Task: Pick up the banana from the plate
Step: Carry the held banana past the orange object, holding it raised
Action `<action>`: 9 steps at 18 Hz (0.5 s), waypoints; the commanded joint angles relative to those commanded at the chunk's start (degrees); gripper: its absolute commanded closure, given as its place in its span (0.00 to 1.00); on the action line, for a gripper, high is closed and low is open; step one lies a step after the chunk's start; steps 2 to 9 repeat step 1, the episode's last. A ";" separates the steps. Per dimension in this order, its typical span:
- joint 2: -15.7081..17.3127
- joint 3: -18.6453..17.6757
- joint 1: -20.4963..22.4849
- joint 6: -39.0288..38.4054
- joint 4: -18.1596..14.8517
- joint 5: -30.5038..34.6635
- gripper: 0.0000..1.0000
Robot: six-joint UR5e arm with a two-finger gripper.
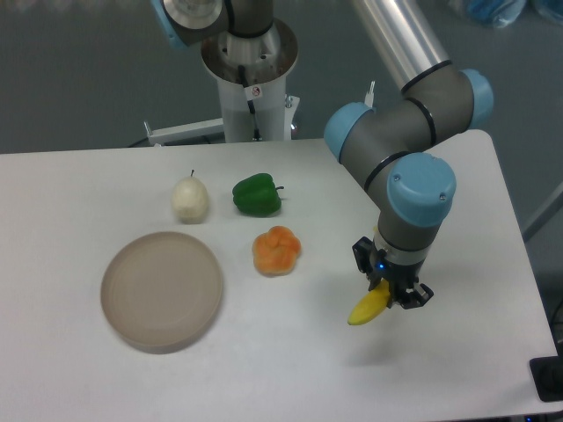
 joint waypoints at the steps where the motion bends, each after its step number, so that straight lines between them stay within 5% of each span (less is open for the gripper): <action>1: 0.09 0.09 0.00 0.00 0.00 0.00 0.75; 9: 0.09 0.09 0.00 0.00 0.00 0.00 0.75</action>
